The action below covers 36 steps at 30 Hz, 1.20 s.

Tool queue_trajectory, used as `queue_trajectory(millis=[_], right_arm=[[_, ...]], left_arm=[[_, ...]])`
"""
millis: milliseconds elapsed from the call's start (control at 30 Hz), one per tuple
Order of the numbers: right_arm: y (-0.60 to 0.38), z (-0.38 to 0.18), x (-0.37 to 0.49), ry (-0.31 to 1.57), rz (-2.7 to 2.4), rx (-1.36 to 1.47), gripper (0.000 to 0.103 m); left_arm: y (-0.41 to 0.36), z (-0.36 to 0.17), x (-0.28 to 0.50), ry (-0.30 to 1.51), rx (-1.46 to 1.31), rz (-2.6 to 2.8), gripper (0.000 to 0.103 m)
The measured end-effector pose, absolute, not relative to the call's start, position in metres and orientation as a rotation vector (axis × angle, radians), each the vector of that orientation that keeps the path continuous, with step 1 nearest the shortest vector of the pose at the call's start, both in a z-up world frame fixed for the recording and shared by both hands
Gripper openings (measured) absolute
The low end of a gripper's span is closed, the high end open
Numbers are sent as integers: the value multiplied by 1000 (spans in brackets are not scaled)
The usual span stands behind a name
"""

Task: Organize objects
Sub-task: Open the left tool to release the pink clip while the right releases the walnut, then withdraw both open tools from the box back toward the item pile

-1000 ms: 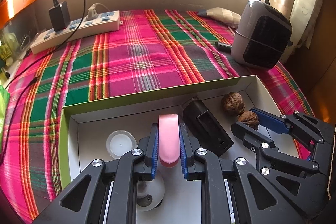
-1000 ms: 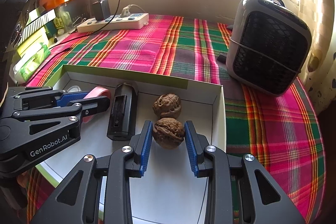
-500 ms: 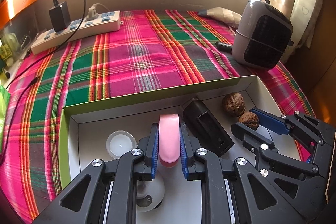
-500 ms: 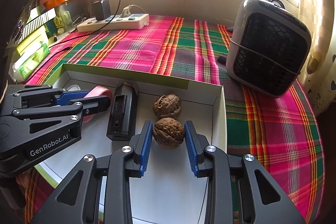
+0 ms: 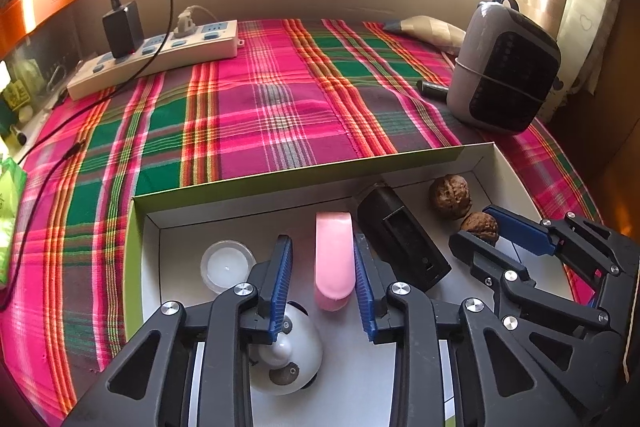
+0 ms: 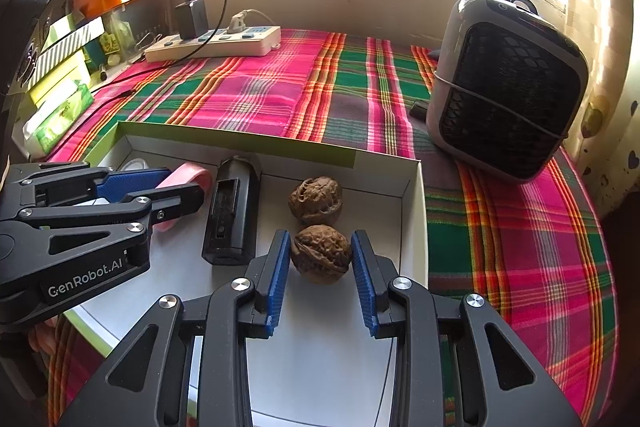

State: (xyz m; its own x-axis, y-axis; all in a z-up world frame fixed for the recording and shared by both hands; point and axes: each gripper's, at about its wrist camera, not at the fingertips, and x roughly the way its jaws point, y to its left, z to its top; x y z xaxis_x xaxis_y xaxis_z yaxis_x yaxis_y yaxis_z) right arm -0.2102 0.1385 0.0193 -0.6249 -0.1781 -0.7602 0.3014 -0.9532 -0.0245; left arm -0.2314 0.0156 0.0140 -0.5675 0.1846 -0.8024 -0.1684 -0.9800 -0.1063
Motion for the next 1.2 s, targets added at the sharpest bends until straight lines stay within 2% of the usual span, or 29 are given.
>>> queue_trajectory(millis=[200, 233, 267, 333, 1200], right_arm=[[142, 21, -208, 193, -2612, 1193, 33], [142, 22, -207, 190, -2613, 1191, 34], [142, 22, -207, 188, -2615, 1188, 41], [143, 24, -205, 178, -2617, 1179, 45], [144, 44, -163, 128, -2650, 1103, 45]], left_arm=[[15, 19, -226, -23, -1326, 2633, 29], [15, 20, -224, -16, -1319, 2637, 30], [15, 21, -223, -13, -1317, 2638, 30], [14, 22, -221, -19, -1316, 2637, 31], [9, 44, -164, -17, -1212, 2725, 32]])
